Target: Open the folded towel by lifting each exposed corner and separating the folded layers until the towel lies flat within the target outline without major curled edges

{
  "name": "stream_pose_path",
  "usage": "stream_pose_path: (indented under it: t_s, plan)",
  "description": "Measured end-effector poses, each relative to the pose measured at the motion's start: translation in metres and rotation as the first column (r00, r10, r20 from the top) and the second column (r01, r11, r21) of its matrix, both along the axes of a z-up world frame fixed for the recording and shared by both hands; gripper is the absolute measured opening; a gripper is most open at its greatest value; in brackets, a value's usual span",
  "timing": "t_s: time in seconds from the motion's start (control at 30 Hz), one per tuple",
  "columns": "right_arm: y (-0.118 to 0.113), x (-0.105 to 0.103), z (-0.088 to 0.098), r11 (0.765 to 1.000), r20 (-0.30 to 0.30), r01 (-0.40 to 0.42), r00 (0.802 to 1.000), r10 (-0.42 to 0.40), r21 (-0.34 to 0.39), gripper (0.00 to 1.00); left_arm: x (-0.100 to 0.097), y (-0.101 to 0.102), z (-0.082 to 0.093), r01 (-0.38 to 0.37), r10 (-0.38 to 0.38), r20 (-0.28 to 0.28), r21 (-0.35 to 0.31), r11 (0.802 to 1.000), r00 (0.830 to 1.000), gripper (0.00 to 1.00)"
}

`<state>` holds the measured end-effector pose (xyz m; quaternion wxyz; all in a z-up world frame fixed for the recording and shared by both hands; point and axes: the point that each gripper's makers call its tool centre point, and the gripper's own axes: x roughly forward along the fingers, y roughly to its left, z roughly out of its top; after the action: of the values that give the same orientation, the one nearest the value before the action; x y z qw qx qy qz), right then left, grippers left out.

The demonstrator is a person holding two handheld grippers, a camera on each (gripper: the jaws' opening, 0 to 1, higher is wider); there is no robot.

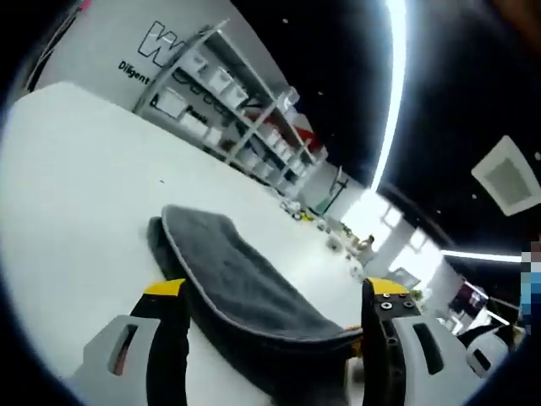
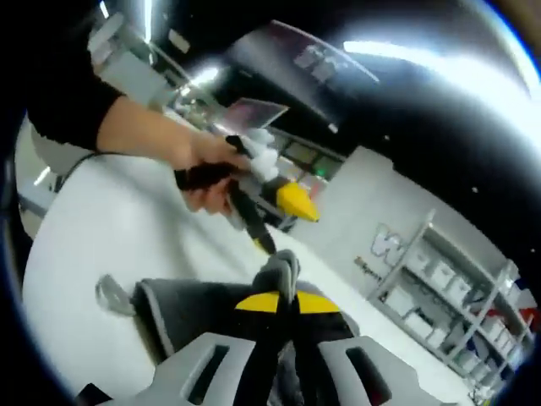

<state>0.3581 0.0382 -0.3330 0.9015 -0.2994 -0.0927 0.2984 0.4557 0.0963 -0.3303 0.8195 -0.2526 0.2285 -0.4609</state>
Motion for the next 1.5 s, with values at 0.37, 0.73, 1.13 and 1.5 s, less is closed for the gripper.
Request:
stream_pose_path:
  t_s: [0.37, 0.73, 1.13, 1.5]
  plan:
    - [-0.013, 0.004, 0.009, 0.997, 0.012, 0.028, 0.999, -0.029, 0.066, 0.00, 0.028, -0.011, -0.022, 0.012, -0.010, -0.073, 0.025, 1.000, 0.997, 0.77]
    - [-0.027, 0.002, 0.025, 0.992, 0.078, 0.056, 0.995, -0.065, 0.112, 0.00, 0.043, -0.019, -0.023, 0.029, -0.023, -0.118, 0.049, 0.998, 0.993, 0.73]
    - [-0.029, -0.001, 0.027, 0.993, 0.108, 0.060, 0.992, -0.071, 0.105, 0.00, 0.078, -0.025, -0.028, -0.017, 0.023, -0.186, 0.032, 0.999, 0.982, 0.67]
    - [-0.028, -0.005, 0.028, 0.995, 0.148, 0.068, 0.986, -0.078, 0.073, 0.00, 0.101, -0.023, -0.042, -0.060, 0.063, -0.250, 0.020, 0.998, 0.966, 0.48]
